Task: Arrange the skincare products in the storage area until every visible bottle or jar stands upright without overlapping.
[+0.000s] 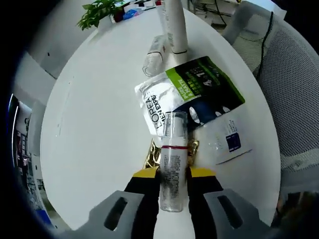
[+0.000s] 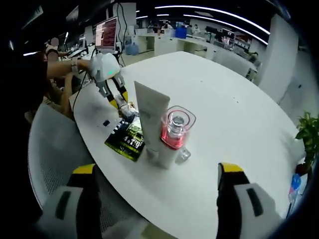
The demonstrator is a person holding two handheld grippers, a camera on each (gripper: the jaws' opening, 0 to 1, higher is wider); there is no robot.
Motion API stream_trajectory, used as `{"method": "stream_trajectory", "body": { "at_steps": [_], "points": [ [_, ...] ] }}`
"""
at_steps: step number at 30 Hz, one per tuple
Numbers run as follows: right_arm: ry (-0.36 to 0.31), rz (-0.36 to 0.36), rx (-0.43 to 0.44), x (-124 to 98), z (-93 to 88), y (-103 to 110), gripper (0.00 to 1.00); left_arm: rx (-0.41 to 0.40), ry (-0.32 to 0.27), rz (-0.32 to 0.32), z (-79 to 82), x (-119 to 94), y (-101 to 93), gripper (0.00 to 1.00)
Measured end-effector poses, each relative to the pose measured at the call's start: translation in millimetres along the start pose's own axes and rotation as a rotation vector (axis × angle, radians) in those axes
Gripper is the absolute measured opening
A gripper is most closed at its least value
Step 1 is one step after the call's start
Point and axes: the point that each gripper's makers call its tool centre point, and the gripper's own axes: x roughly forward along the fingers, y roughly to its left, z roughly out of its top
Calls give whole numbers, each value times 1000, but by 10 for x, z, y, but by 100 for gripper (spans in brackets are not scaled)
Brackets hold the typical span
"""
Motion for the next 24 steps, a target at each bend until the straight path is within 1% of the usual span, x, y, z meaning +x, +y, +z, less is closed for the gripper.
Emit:
{"method": "stream_trajectory", "body": {
  "at_steps": [1,4,8,12,14,15,17,18,19,20,21,24],
  "points": [
    [-1,2,-1,0,-4,-3,99,-11,-5,-4,4,-6,0,17],
    [-6,3,-1,-4,-2,3,99,-31,-9,27,4,-11,37,16],
    [-27,13,7,-6,18,46,99,-67,-16,46,21,-63,28,15],
    [-42,21,12,-1,6,72,99,-112,-38,66,33,-130,7,15],
    [-56,27,20,-5,12,81,99,-156,-64,86,55,-197,0,15],
    [-75,34,37,-12,29,97,97,-180,-89,107,85,-244,10,15],
    [-105,43,65,-16,50,111,96,-205,-120,131,126,-310,15,15],
    [-109,42,72,-17,50,109,96,-221,-130,145,138,-342,17,15],
    [-124,46,86,-24,46,128,95,-257,-147,149,166,-386,-13,15],
    [-128,51,94,-30,33,147,94,-273,-165,156,194,-413,-19,15],
    [-142,51,125,-30,32,154,92,-289,-193,167,235,-452,-26,15],
    [-164,61,153,-49,13,175,89,-319,-229,186,293,-513,-63,15]
  ]
}}
